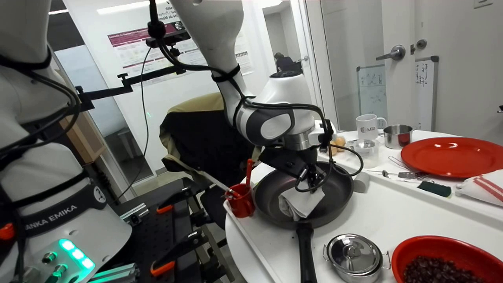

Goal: Use the white towel to wipe the pan

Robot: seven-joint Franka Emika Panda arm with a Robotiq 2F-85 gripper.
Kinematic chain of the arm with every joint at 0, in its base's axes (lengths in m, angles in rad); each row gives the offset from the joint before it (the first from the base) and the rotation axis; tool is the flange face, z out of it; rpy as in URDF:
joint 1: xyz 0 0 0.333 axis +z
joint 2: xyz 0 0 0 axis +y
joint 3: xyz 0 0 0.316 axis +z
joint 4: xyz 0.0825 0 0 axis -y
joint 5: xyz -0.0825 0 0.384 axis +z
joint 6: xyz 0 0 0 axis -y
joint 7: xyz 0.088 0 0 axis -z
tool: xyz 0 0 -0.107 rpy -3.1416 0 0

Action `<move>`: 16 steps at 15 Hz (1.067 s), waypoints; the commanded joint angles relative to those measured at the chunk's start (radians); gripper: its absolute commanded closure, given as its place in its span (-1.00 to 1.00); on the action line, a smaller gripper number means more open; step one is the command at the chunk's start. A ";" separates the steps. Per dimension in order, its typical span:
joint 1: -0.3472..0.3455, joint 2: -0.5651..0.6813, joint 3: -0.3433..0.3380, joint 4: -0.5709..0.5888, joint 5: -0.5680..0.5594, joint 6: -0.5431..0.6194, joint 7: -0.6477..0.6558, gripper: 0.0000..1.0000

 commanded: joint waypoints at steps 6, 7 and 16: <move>0.054 -0.088 -0.064 -0.023 0.027 0.164 0.009 0.92; 0.059 -0.099 -0.084 -0.023 0.027 0.176 0.013 0.92; 0.062 -0.102 -0.205 0.010 0.054 0.220 0.061 0.92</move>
